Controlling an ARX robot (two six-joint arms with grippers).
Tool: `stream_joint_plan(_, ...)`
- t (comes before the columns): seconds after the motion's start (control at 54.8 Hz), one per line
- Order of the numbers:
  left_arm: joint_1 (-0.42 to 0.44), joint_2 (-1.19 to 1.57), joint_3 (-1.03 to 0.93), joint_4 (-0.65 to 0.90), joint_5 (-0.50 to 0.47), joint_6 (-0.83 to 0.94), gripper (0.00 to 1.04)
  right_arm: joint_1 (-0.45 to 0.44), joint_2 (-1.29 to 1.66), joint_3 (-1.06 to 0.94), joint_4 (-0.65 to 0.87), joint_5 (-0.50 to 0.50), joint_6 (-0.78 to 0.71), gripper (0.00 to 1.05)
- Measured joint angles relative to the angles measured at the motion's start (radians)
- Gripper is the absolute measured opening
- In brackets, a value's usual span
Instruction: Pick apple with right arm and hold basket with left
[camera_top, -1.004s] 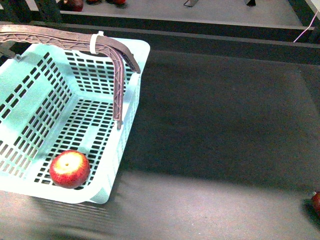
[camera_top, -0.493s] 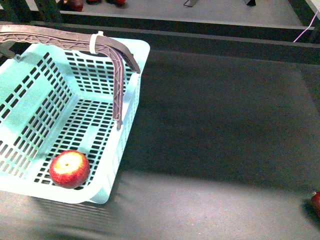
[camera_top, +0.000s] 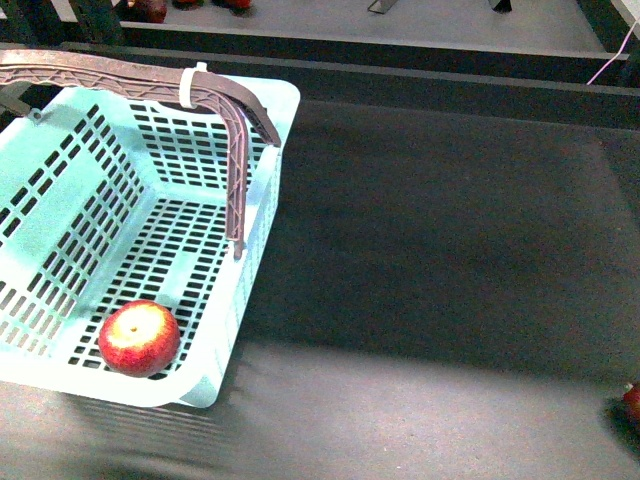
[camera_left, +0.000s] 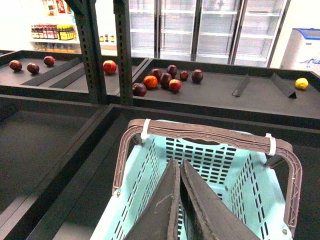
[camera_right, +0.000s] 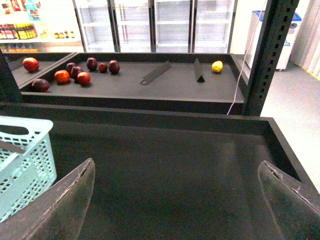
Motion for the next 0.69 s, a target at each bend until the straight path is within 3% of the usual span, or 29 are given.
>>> stream_joint_plan(0.164,0.0,-0.151,0.0,-0.175,0.0,0.0,0.03,0.0,0.0,0.0,0.0,0.0,0.0,0.96)
stream_joint_plan(0.694,0.0,-0.18,0.0,-0.186,0.0,0.0,0.03,0.0,0.0,0.0,0.0,0.0,0.0,0.96)
